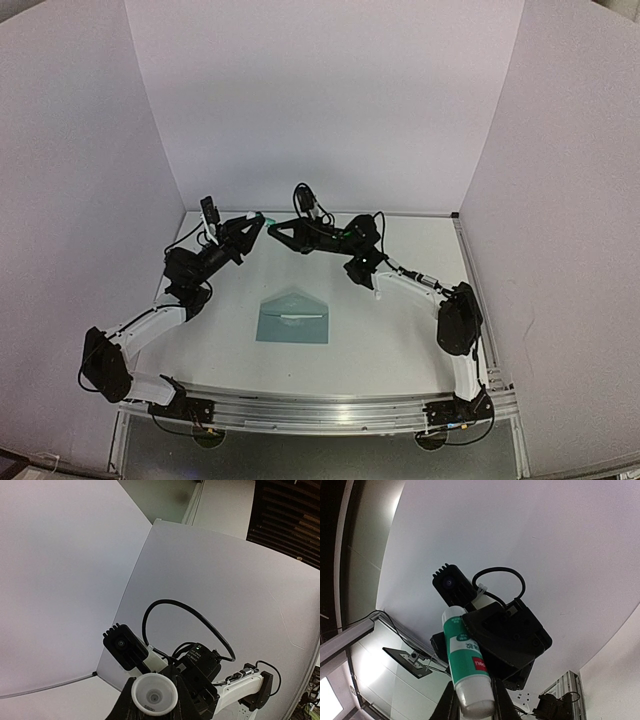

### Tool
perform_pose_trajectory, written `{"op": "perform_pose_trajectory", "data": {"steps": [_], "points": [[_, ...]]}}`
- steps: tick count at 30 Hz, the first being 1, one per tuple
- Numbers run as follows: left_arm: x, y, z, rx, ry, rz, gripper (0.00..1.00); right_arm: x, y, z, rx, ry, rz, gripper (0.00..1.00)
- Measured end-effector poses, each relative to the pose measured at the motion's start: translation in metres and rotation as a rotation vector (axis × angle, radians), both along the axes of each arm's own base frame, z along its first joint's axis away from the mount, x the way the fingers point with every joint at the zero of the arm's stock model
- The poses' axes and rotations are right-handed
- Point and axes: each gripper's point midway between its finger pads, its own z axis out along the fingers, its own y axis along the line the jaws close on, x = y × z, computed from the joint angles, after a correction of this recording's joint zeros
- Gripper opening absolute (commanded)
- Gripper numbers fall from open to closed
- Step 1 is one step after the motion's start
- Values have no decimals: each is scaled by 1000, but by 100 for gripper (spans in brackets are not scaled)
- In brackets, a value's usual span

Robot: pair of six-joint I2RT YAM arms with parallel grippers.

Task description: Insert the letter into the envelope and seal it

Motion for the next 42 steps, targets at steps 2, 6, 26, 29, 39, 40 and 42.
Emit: {"op": "perform_pose_trajectory", "data": {"steps": [2, 6, 26, 29, 39, 40, 42], "points": [[0, 0, 0, 0, 2, -1, 0, 0, 0, 0, 0, -1, 0, 1], [0, 0, 0, -6, 12, -7, 0, 0, 0, 0, 0, -2, -1, 0], [-2, -1, -6, 9, 20, -15, 0, 3, 0, 1, 6, -8, -21, 25], [-3, -1, -6, 11, 16, -15, 0, 3, 0, 2, 8, -7, -24, 23], [-4, -1, -5, 18, -8, -2, 0, 4, 0, 3, 11, -10, -28, 0], [-5, -1, -4, 17, -8, -3, 0, 4, 0, 3, 12, -14, -28, 0], [-5, -1, -3, 13, -12, -3, 0, 3, -1, 5, 15, -20, -26, 0]]}}
